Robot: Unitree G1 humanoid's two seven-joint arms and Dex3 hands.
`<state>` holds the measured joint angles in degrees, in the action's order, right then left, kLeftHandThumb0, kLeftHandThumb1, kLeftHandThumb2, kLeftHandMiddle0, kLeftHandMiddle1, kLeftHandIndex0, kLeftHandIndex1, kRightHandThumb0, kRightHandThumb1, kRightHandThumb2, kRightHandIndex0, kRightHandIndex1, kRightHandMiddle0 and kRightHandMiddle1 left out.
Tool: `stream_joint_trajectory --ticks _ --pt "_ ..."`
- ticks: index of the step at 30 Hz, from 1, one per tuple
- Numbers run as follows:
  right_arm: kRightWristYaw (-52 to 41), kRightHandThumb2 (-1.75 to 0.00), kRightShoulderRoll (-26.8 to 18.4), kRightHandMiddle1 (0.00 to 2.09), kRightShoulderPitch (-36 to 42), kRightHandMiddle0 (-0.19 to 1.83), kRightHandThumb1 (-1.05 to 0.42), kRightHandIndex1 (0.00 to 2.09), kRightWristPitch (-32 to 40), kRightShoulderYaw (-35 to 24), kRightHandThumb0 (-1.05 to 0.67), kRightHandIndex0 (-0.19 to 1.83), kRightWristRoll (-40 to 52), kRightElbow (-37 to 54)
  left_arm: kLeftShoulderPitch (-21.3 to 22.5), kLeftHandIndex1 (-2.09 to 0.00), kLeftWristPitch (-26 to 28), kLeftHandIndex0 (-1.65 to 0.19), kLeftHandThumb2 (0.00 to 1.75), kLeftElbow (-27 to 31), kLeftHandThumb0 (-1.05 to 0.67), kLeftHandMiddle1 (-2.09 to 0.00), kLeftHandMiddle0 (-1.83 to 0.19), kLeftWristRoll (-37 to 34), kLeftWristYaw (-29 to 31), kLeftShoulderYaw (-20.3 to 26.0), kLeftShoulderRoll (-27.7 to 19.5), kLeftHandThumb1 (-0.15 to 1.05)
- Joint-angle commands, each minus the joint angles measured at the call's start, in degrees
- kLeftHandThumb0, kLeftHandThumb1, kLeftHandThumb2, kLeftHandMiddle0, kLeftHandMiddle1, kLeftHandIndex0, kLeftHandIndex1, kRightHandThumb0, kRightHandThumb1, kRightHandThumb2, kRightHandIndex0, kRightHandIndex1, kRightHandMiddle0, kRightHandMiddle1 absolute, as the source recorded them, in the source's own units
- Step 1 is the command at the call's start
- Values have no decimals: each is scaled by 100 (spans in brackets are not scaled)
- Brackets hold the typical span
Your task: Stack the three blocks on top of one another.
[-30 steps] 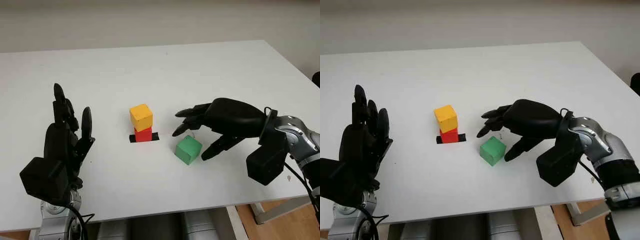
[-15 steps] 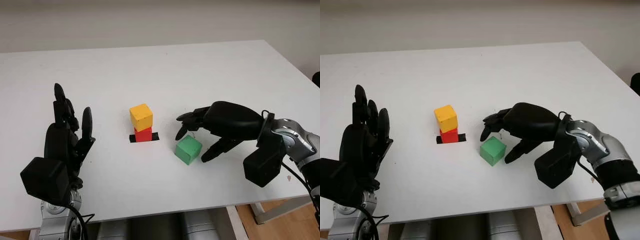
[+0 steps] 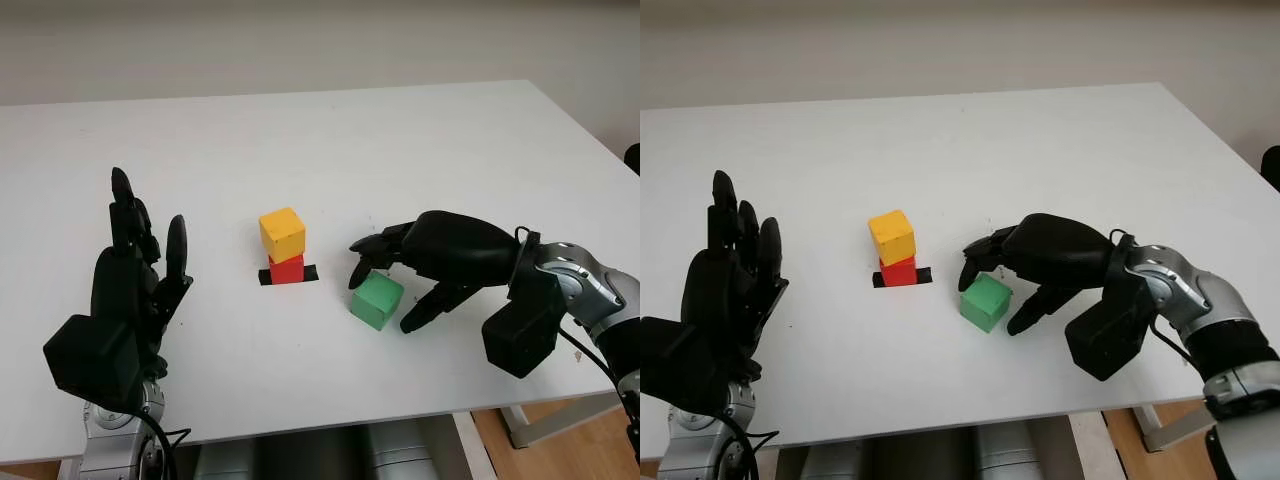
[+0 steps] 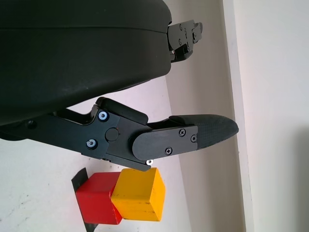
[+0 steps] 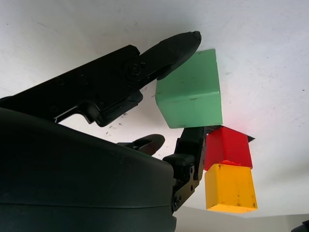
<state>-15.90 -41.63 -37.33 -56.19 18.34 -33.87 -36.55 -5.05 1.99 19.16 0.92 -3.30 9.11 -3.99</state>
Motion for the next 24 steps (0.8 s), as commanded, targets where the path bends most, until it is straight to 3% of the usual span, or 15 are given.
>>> stream_joint_trajectory --ticks 1,12,24 --pt "95 -6 66 98 -124 33 -86 8 -24 30 -64 50 -60 -46 -18 0 32 19 54 128 -71 -4 19 37 -20 -21 4 105" --pt "354 -6 92 126 -218 49 -90 11 -211 86 -47 56 -138 -267 -37 0 134 19 53 169 -71 -3 19 21 -2 -31 -2 105" --pt "793 -6 85 141 -390 46 -91 13 -288 171 -43 56 -441 -566 -28 0 124 19 54 169 -71 -2 19 60 -1 -35 -27 105"
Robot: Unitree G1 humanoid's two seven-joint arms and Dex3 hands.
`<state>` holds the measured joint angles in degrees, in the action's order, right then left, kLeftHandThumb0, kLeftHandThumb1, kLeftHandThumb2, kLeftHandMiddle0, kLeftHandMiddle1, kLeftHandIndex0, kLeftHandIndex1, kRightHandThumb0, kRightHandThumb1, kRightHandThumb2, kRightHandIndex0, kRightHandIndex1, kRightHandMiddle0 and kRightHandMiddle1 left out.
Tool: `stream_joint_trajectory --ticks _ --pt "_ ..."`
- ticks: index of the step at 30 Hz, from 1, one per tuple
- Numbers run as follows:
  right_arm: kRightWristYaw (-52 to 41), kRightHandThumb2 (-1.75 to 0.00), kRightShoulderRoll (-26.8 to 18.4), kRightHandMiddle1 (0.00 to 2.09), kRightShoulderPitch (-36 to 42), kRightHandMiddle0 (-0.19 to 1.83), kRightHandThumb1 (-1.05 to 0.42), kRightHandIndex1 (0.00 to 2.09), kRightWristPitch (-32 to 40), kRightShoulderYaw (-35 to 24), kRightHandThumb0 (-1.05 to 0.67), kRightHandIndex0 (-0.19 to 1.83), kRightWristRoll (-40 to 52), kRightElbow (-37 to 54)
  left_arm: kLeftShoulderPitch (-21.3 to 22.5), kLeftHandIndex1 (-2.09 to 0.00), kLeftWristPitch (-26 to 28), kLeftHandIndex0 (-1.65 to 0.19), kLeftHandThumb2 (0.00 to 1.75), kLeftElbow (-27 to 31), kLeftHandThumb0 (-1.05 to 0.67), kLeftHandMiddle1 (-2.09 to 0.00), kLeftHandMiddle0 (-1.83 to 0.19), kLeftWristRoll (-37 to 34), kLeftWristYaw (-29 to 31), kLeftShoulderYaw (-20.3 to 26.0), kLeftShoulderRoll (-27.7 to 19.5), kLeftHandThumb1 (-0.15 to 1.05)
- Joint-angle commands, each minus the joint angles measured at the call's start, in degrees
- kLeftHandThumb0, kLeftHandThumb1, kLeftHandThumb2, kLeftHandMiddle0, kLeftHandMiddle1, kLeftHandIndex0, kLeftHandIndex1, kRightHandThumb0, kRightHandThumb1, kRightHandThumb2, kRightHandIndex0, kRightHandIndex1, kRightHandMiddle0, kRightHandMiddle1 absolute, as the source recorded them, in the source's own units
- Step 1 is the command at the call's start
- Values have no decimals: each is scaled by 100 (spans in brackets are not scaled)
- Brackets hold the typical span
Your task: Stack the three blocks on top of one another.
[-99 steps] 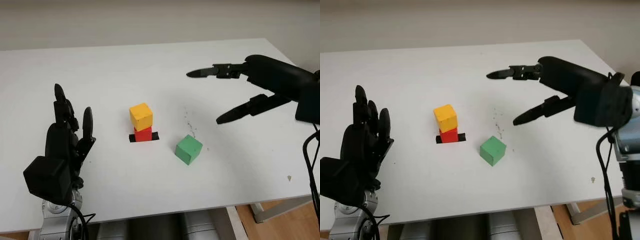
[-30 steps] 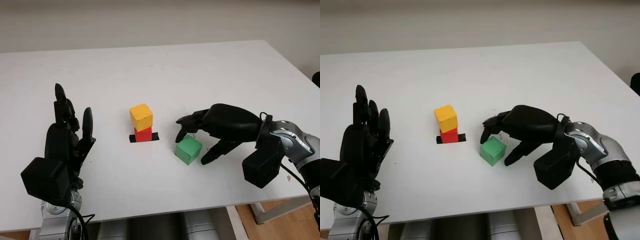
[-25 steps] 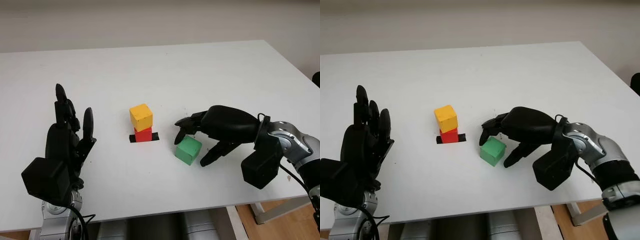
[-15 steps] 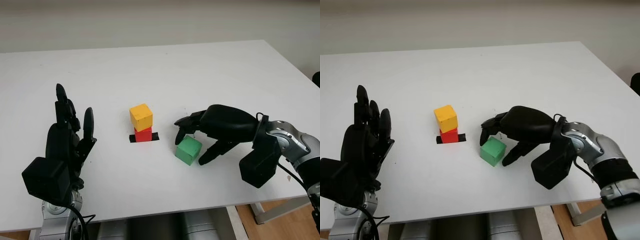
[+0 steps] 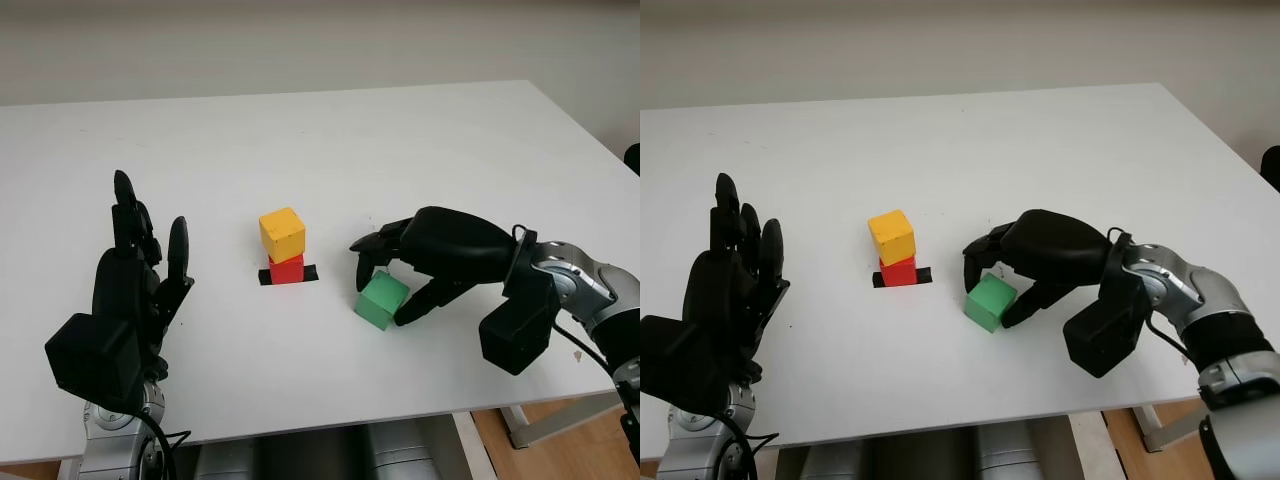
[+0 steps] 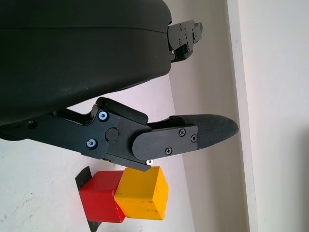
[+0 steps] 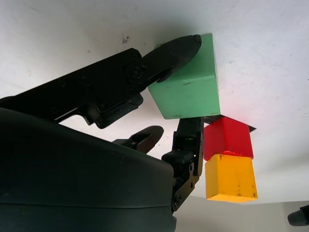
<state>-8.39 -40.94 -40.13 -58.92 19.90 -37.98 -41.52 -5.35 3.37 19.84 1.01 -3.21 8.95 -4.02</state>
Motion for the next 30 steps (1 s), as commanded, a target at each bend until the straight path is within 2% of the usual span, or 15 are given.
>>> stream_joint_trajectory --ticks 1,6,10,16,23,30 --pt "31 -6 15 141 -122 46 -92 13 15 21 -43 55 -21 -93 -1 0 -23 19 54 100 -71 -3 19 56 -16 -20 -18 105" --pt "-452 -6 83 145 -201 43 -93 11 225 -100 -44 51 628 -383 -16 0 34 19 53 135 -70 -3 19 39 -15 -20 -4 105" --pt "-1450 -6 152 146 -244 40 -94 8 945 -370 -45 44 1751 -254 -12 0 26 19 54 121 -69 -2 19 54 -9 -20 -21 105" --pt "-2303 -6 237 144 -418 41 -94 4 1916 -747 -47 37 2628 94 9 0 34 19 56 102 -69 -3 19 86 -4 -42 -13 105" --pt "-2414 -6 508 141 -757 45 -94 3 2249 -1011 -50 35 2903 33 -22 0 36 19 56 123 -69 -2 19 69 4 -60 15 105" --pt "-2550 -5 961 144 -828 46 -93 4 3119 -1236 -52 35 3346 200 -39 0 27 19 55 118 -70 0 19 63 -5 -77 19 105"
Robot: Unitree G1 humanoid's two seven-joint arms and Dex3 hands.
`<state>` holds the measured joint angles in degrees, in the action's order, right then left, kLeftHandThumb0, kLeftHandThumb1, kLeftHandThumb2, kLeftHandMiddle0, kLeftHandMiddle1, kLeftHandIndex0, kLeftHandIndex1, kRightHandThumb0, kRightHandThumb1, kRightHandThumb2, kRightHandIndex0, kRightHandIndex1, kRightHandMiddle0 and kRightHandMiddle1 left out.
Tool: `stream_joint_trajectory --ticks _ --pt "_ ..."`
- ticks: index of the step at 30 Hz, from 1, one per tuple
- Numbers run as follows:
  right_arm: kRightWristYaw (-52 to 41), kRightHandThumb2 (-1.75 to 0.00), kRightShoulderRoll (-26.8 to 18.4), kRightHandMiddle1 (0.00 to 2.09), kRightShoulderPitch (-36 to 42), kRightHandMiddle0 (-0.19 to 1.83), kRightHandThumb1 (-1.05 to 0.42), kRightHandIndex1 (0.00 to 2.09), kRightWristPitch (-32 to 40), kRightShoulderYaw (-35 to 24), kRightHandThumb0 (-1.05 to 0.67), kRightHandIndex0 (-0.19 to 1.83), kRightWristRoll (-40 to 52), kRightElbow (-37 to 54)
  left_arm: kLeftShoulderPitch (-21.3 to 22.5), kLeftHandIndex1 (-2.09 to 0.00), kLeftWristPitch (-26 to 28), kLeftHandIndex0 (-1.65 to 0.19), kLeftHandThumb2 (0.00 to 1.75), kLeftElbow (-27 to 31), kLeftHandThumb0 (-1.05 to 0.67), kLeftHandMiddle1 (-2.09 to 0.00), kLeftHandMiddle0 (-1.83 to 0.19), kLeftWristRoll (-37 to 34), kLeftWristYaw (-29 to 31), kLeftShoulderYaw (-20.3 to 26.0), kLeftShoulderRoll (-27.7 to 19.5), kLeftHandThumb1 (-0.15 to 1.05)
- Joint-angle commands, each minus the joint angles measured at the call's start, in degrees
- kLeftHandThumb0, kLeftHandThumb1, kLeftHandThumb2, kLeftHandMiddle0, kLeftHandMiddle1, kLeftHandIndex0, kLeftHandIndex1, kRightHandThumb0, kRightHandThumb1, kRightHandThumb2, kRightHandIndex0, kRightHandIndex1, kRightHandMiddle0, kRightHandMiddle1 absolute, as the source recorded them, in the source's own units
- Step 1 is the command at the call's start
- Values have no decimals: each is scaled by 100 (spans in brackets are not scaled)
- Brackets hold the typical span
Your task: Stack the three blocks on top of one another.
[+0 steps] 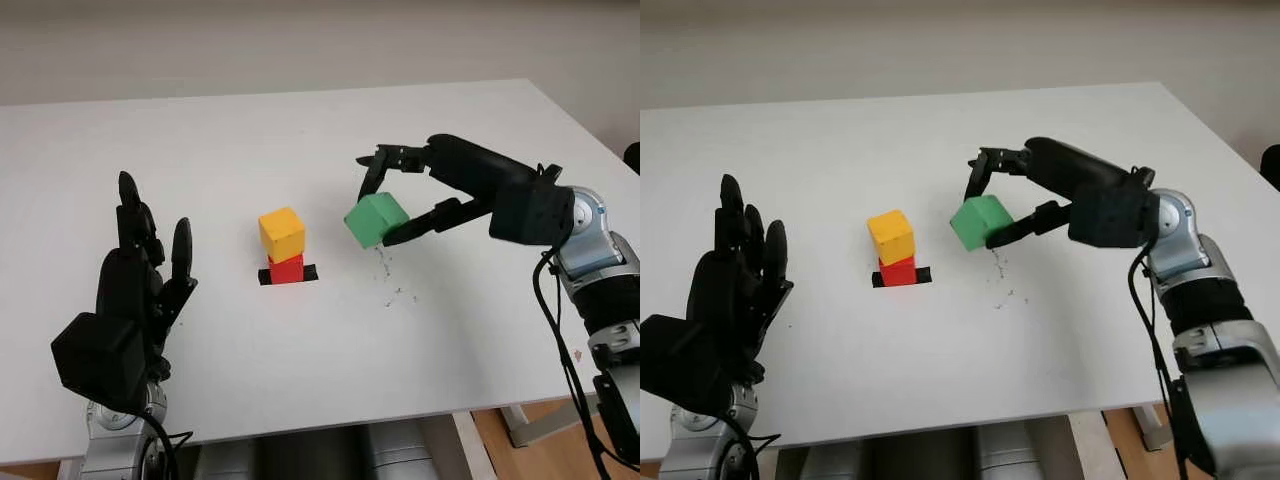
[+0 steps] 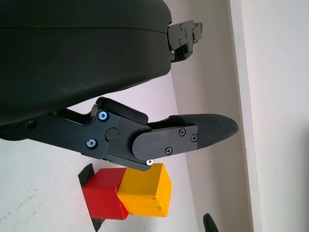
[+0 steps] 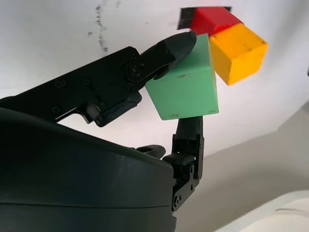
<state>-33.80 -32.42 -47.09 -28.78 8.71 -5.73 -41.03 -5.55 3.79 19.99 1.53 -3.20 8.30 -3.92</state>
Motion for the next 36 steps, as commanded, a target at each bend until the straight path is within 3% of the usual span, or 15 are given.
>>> stream_joint_trajectory --ticks 1,10,17,36 --pt "-10 -5 195 147 -125 45 -93 4 231 -150 -52 34 185 175 -23 0 -23 19 56 102 -70 0 19 23 -6 -20 5 105" --pt "230 -5 961 150 -70 42 -93 4 1319 -384 -50 33 546 393 -57 0 -36 19 56 115 -70 0 19 46 -38 -27 28 105" --pt "304 -5 1320 155 -367 42 -93 5 1404 -380 -49 34 512 82 -75 0 -4 19 55 151 -69 0 19 16 -47 -16 55 105" --pt "-296 -6 1105 151 -2014 46 -89 6 730 142 -48 38 -455 -863 -89 0 67 19 58 259 -67 -2 19 240 -187 -143 121 105"
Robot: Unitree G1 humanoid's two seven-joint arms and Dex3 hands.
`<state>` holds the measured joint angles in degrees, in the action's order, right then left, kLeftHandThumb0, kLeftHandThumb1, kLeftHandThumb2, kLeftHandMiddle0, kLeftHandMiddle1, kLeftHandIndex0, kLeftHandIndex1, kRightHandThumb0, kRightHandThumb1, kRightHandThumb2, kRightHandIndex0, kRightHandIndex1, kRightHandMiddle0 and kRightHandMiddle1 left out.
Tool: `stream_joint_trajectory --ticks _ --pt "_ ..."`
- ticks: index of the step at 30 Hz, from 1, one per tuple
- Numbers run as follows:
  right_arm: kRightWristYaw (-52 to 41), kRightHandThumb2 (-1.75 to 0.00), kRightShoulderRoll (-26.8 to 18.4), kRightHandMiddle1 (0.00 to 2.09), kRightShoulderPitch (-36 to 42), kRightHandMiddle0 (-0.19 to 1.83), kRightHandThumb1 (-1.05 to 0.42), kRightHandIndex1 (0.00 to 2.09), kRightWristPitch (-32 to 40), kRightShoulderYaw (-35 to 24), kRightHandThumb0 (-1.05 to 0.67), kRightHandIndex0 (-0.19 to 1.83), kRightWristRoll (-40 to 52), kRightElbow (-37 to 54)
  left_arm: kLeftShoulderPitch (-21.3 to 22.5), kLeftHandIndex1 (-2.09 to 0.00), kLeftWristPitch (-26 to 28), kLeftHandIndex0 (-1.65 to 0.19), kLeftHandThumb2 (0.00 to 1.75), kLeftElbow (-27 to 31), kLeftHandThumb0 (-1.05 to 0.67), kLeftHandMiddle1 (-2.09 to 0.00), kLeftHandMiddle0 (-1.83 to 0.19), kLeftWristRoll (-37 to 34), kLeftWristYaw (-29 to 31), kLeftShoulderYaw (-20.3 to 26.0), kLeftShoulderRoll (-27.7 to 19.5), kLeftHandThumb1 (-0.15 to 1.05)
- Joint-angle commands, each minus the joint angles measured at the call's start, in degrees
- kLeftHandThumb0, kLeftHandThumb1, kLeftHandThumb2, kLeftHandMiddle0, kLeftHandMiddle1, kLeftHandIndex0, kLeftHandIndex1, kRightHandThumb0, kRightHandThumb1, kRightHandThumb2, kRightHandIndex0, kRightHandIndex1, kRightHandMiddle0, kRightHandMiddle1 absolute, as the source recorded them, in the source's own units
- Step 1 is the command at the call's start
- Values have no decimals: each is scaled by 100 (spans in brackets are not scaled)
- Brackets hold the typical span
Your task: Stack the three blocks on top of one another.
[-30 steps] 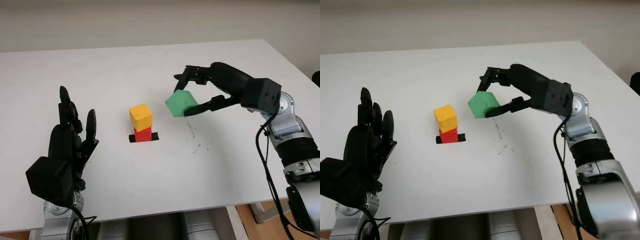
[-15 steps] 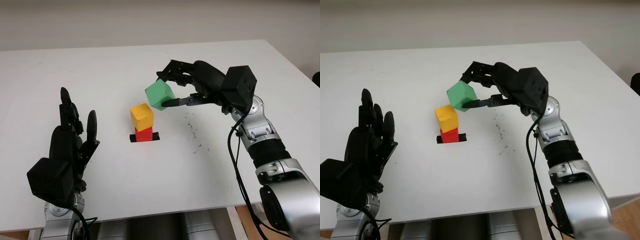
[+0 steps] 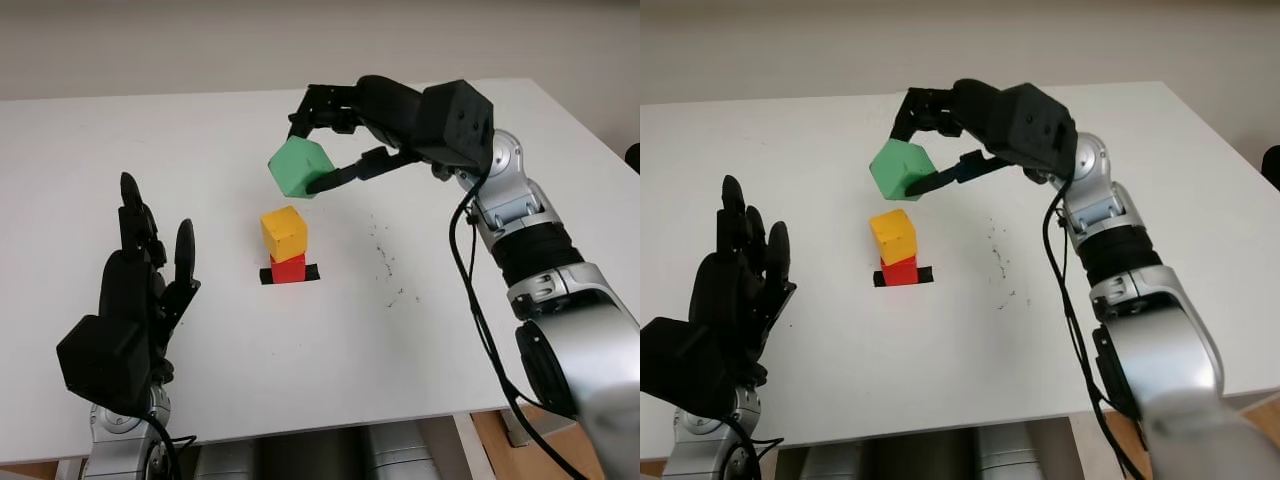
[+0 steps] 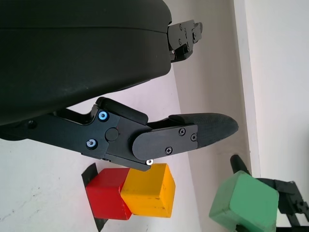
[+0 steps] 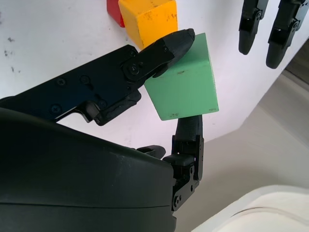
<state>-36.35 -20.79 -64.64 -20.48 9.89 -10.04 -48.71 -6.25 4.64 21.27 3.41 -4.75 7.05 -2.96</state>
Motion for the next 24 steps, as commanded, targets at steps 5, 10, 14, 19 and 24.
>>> stream_joint_trajectory --ticks 5,10,14,19,24 --pt "-282 -5 -39 155 -580 45 -89 5 -356 102 -49 36 -111 -448 -51 0 -8 19 58 154 -68 -2 19 83 -35 -23 30 105" --pt "-377 -5 40 152 -842 48 -88 6 -369 256 -48 36 -281 -621 -23 0 -76 19 57 97 -69 -2 19 85 -53 -26 76 105" --pt "-442 -5 118 150 -958 48 -88 5 -211 375 -45 35 -418 -692 -55 0 -17 19 57 150 -70 -2 19 125 -51 -53 96 105" --pt "-418 -5 253 152 -1051 44 -89 5 -168 443 -44 35 -520 -949 -59 0 -60 19 58 136 -69 -3 19 187 -102 -71 130 105" --pt "-256 -5 343 154 -1113 43 -89 5 -224 538 -44 34 -713 -1169 -75 0 -59 19 58 154 -69 -2 19 188 -113 -76 156 105"
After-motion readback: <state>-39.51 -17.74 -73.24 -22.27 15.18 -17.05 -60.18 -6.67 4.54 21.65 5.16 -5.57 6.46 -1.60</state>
